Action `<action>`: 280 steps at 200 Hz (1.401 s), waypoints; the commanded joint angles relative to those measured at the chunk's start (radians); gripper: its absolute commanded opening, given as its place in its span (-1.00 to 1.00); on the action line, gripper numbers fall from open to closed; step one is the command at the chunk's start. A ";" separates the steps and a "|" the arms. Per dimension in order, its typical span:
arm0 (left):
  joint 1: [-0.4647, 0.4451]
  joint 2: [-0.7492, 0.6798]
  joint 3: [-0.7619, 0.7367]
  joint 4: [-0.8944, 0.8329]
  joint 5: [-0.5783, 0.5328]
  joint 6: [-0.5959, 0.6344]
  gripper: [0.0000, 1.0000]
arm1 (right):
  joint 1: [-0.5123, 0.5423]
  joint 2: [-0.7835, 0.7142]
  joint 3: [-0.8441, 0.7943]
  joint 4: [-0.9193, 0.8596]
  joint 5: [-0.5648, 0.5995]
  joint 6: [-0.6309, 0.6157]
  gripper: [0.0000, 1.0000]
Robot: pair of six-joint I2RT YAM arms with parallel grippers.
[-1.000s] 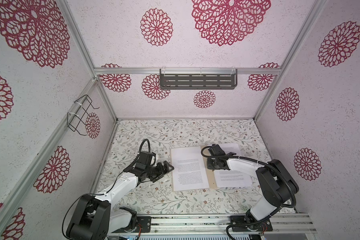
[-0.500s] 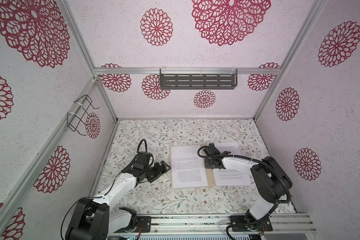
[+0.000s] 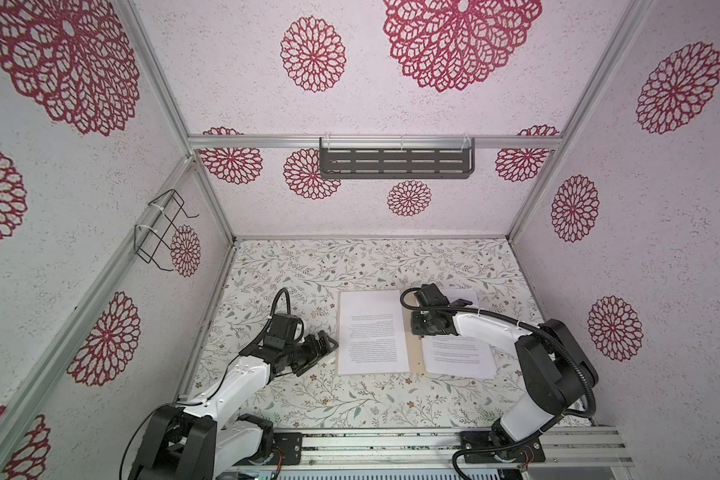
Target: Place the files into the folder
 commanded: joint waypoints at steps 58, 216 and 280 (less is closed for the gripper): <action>0.013 0.007 -0.024 0.132 0.044 -0.062 0.95 | -0.124 -0.130 -0.052 0.117 -0.328 0.125 -1.00; 0.013 0.072 -0.033 0.815 0.319 -0.390 0.95 | -0.115 -0.101 -0.127 0.195 -0.378 0.134 -1.00; 0.015 -0.149 0.092 0.269 0.250 -0.115 0.95 | 0.053 0.050 -0.078 0.348 -0.284 0.272 -1.00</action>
